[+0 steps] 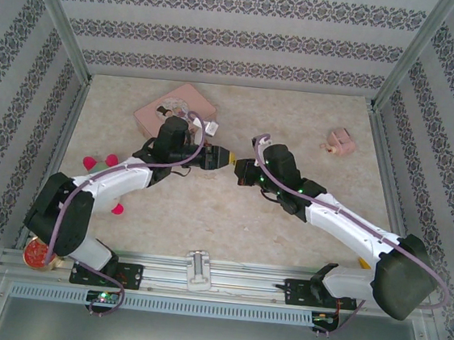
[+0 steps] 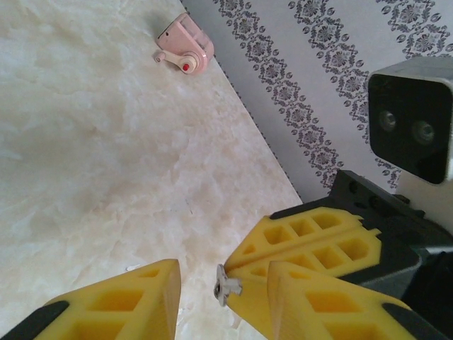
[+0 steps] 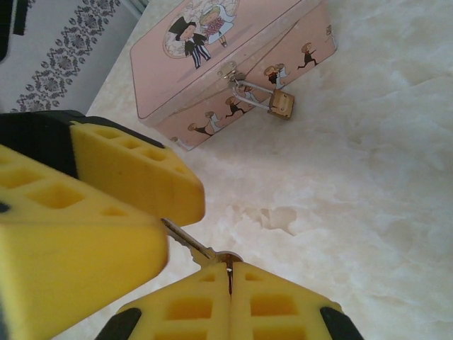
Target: Unlock the padlock with the key
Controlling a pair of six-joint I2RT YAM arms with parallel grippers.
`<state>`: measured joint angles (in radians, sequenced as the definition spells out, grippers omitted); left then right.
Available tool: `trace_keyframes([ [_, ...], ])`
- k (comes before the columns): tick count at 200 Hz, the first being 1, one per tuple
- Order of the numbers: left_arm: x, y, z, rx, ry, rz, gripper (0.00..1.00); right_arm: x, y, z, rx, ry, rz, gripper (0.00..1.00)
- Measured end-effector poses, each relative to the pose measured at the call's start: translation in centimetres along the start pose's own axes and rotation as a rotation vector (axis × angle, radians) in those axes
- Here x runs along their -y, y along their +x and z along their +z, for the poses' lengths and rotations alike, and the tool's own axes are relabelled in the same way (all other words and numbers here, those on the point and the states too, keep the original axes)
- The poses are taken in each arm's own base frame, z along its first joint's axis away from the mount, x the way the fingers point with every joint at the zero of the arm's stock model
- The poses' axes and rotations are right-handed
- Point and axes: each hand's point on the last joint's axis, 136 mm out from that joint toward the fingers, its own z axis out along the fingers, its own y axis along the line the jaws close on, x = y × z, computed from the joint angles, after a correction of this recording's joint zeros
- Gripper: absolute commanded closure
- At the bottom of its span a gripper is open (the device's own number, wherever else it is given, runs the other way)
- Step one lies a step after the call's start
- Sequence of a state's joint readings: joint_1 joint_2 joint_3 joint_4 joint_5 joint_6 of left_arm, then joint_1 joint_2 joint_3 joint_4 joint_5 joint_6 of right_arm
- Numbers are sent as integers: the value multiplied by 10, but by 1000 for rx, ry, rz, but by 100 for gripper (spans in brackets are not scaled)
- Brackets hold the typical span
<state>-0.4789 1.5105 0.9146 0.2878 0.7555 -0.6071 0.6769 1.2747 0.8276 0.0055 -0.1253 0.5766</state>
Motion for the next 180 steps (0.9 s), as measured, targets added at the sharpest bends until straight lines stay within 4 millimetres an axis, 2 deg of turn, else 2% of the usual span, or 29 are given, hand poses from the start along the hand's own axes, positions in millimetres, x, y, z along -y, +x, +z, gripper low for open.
trace_keyframes([
  [9, -1, 0, 1, 0, 0, 0, 67, 0, 0, 0, 0, 0, 0, 100],
  [42, -2, 0, 4, -2, 2, -2, 83, 0, 0, 0, 0, 0, 0, 100],
  [67, -1, 1, 5, -3, 5, 3, 100, 0, 0, 0, 1, 0, 0, 100],
  [94, -2, 1, 5, -2, 2, 4, 100, 0, -1, 0, 4, 1, 0, 100],
  [103, -2, 1, 5, -2, 1, 7, 100, 0, -1, 0, 4, 2, 0, 91],
  [118, -1, 1, 4, -4, -1, 28, 100, 1, -1, 0, 4, 3, 0, 88],
  [146, -1, 2, -3, -19, -41, 92, 100, 3, -3, -9, 32, 13, -3, 75],
  [180, 24, -13, -19, -9, -44, 229, 100, 12, -8, -32, 94, 30, -2, 52],
])
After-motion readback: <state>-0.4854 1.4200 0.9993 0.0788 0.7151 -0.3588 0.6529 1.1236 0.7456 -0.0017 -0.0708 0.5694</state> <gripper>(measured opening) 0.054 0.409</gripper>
